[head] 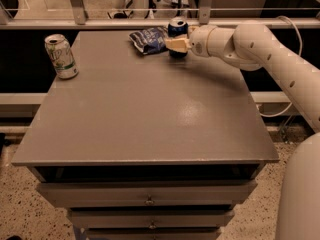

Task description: Move pepsi can near blue chip bag

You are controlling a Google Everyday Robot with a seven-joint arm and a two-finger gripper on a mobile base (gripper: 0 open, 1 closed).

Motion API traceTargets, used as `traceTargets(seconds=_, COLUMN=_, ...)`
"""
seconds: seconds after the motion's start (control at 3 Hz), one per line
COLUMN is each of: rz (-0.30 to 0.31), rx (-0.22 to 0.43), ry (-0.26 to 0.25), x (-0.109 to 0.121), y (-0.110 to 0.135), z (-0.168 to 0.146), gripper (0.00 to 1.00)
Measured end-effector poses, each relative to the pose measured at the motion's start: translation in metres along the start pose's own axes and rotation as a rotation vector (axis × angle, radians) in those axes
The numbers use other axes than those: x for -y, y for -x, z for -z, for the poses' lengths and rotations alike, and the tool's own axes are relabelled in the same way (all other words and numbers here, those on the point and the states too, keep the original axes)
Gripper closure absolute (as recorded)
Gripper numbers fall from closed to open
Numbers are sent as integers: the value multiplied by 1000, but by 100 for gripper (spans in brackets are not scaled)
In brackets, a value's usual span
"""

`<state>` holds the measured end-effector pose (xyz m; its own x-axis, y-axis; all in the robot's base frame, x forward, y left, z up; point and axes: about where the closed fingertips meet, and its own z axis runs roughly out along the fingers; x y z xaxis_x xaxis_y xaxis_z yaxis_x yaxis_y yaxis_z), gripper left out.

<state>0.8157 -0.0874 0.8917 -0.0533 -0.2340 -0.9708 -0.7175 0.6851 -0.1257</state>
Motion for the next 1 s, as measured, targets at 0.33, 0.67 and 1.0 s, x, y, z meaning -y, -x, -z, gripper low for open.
traceTargets(seconds=0.33, rz=-7, rx=40, ry=-52, x=18, y=2, z=8, gripper=46)
traceTargets(seconds=0.67, rz=-11, rx=66, ry=-76, x=27, y=2, z=11, gripper=22)
traceTargets(seconds=1.0, rz=-22, rx=84, ry=-93, x=39, y=-7, z=4, gripper=0)
